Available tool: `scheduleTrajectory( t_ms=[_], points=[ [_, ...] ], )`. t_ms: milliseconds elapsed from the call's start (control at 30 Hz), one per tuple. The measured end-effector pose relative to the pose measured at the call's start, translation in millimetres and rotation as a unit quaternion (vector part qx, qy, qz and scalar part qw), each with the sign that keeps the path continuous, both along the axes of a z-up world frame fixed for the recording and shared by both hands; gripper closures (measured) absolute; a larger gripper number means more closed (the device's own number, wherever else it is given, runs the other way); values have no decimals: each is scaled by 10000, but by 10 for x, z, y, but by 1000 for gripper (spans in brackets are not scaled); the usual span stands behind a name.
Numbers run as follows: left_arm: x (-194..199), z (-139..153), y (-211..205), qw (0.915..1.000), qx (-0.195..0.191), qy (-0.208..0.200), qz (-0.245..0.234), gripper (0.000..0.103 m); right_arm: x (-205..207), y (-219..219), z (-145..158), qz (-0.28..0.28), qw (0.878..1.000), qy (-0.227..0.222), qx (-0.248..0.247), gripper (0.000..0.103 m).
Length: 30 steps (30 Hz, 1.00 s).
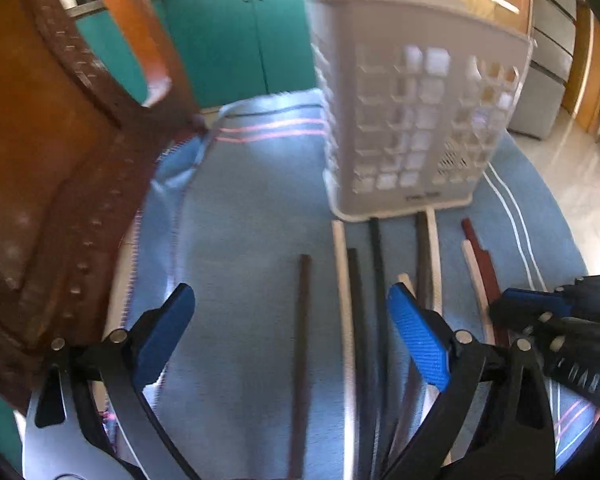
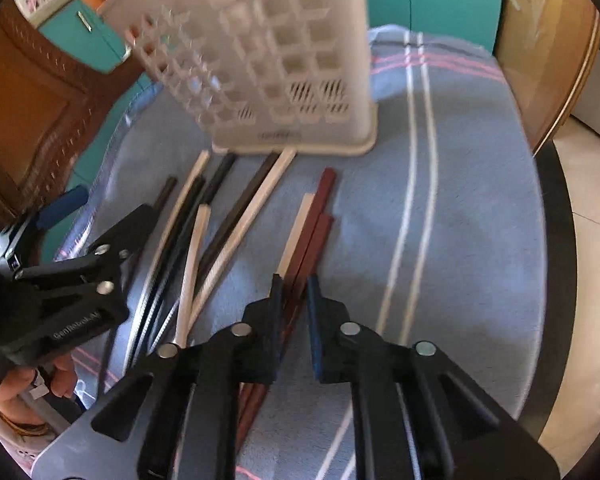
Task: Organize utensils
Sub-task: 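Grasp a dark chopstick with the left tool while the right tool grasps a dark red chopstick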
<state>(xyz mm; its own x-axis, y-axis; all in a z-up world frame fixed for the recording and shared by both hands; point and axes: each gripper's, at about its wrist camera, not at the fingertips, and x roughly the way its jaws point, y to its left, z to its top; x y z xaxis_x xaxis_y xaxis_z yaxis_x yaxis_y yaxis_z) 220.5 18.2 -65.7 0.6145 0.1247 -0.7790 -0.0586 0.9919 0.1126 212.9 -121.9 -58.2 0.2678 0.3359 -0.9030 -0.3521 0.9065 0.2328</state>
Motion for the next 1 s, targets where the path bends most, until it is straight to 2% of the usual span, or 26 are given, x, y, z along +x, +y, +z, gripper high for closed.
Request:
scheduleTrajectory(
  t_ms=[100,167,233,300,333,500,567,633,733,767,833,900,1000],
  points=[
    [31,-26,-48,9999,25,-4,-132,6,-61,81,-3,65,9996,-208,-175,79],
    [52,-28,-36,9998,-100,-9,-177,6,-68,70,2,29,9997,-213,-88,81],
    [70,-18,-28,9996,-185,-54,-208,6,-51,11,23,-49,9998,-187,53,94],
    [67,-3,-16,9995,-214,-109,-205,6,-34,-75,90,-174,9994,-302,-63,96],
    [40,15,-9,9994,-241,-125,-195,6,-21,-119,116,-232,9991,-331,-87,103],
    [0,27,54,9994,-302,-64,-180,6,31,-302,165,-467,9980,-375,-216,102],
    [22,8,73,9995,-287,-15,-150,6,47,-312,153,-538,9974,-363,-311,102],
    [26,-14,127,9991,-393,45,-169,6,60,-299,106,-573,9969,-339,-411,88],
    [90,-51,187,9979,-604,163,-157,8,49,-255,95,-554,9966,-387,-462,82],
    [106,-58,218,9975,-667,183,-138,10,39,-242,109,-540,9966,-416,-472,81],
    [145,-77,290,9962,-829,238,-85,22,30,-127,81,-527,9968,-419,-426,76],
    [179,-97,348,9952,-937,281,-12,29,11,-93,83,-545,9965,-446,-447,75],
    [234,-160,374,9956,-845,385,81,34,-34,-107,86,-557,9960,-485,-510,75]
  ],
)
